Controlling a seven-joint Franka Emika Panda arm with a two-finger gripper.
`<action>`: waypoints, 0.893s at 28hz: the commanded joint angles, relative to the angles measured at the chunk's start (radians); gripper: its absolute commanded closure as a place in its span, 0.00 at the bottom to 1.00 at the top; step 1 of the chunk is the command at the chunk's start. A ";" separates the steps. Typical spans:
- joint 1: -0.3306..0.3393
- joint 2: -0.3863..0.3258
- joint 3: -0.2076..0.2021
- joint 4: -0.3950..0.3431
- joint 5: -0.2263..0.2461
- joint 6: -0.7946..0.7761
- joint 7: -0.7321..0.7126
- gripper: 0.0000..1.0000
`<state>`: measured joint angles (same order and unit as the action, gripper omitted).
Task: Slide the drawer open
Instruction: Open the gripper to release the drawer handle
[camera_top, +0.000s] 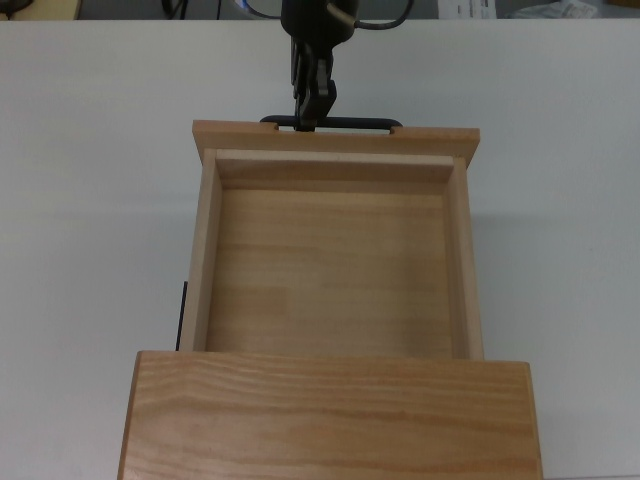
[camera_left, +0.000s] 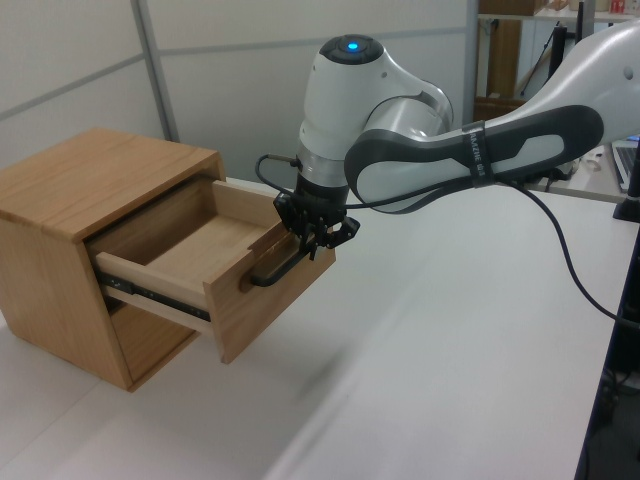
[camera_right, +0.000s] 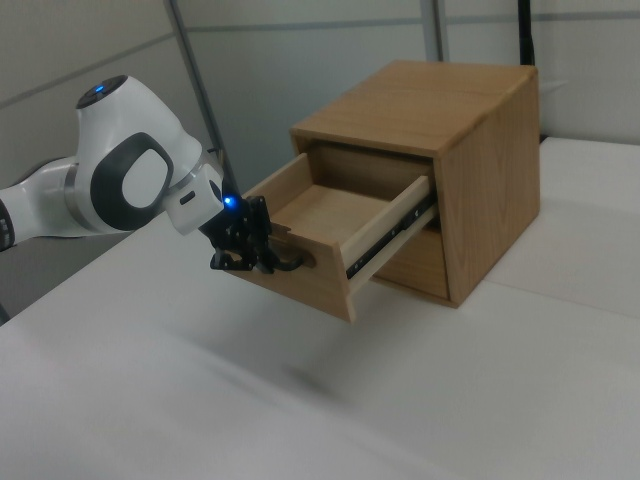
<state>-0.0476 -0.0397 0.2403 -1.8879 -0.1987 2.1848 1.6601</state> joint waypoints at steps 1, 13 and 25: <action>0.012 -0.051 -0.007 -0.043 0.024 -0.020 -0.048 1.00; 0.018 -0.059 -0.007 -0.024 0.059 -0.037 -0.088 0.00; 0.020 -0.063 -0.004 0.010 0.065 -0.052 -0.335 0.00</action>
<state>-0.0365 -0.0875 0.2406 -1.8844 -0.1606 2.1700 1.4978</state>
